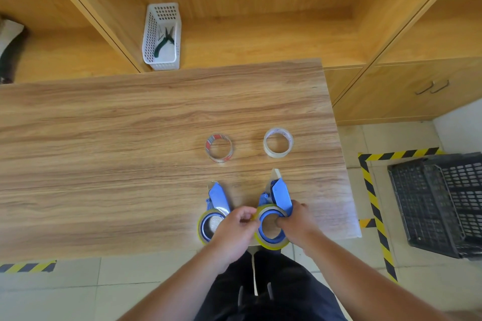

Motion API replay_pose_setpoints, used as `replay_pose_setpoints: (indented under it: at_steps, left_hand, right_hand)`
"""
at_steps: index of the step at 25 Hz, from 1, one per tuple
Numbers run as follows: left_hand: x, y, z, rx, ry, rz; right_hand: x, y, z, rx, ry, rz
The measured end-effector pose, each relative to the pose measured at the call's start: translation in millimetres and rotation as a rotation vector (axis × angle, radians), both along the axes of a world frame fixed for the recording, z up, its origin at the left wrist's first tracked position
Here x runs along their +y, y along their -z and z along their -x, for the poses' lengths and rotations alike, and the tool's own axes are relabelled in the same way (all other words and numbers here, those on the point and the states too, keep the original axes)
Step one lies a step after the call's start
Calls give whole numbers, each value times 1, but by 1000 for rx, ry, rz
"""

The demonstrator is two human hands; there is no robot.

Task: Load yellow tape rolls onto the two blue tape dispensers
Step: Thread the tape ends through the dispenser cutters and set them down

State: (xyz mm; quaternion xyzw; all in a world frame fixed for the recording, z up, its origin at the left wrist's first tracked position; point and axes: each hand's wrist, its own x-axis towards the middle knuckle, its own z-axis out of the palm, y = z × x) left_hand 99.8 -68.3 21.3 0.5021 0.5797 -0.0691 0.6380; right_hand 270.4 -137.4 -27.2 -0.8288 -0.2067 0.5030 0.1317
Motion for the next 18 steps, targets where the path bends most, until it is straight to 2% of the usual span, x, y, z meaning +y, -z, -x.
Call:
replay_pose_setpoints:
  at_steps: [6, 18]
  left_hand:
    - [-3, 21, 2, 64, -20, -9]
    - [-4, 20, -20, 85, 56, -23]
  right_hand:
    - [8, 15, 1, -50, -140, -2]
    - [14, 36, -5, -110, -121, 22]
